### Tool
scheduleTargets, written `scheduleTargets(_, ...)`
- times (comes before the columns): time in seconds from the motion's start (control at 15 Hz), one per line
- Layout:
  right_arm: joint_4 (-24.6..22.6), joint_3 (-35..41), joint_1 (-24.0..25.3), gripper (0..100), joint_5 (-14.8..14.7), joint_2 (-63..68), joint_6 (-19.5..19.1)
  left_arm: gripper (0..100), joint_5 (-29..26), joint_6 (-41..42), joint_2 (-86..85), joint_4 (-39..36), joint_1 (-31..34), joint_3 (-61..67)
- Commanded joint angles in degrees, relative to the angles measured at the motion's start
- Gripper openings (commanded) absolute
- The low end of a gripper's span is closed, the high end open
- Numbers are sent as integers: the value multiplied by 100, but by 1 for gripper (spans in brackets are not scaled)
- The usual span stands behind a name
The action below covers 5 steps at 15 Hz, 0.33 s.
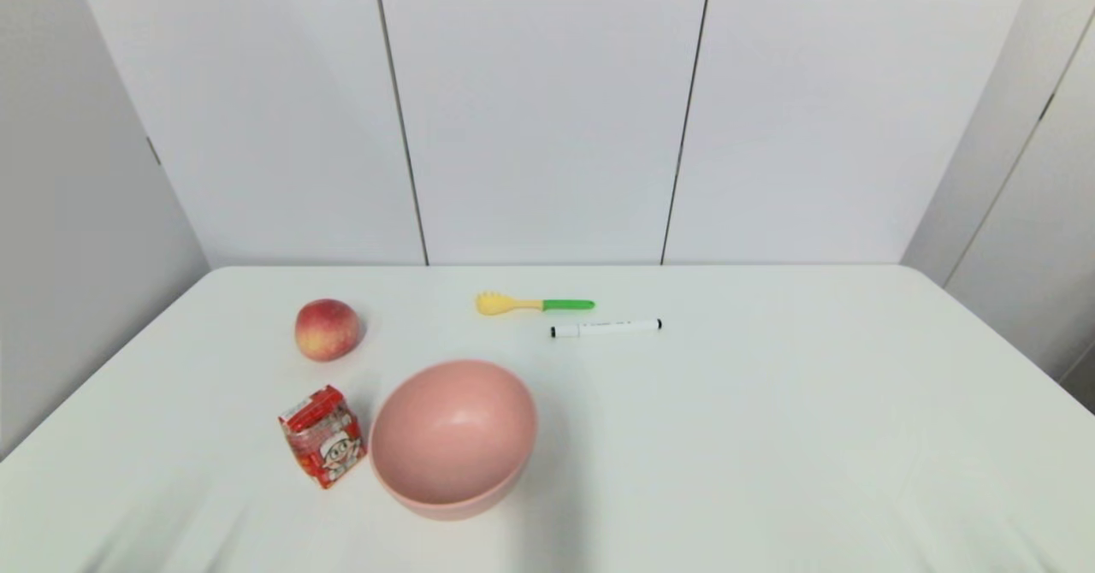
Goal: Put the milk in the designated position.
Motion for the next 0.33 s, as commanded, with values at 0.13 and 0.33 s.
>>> scheduleTargets(0.13, 4, 0, 1, 100, 0, 6, 47, 100, 0, 0, 11, -4, 5, 0)
scheduleTargets(0.33, 4, 0, 1, 100, 0, 6, 47, 100, 0, 0, 11, -4, 5, 0)
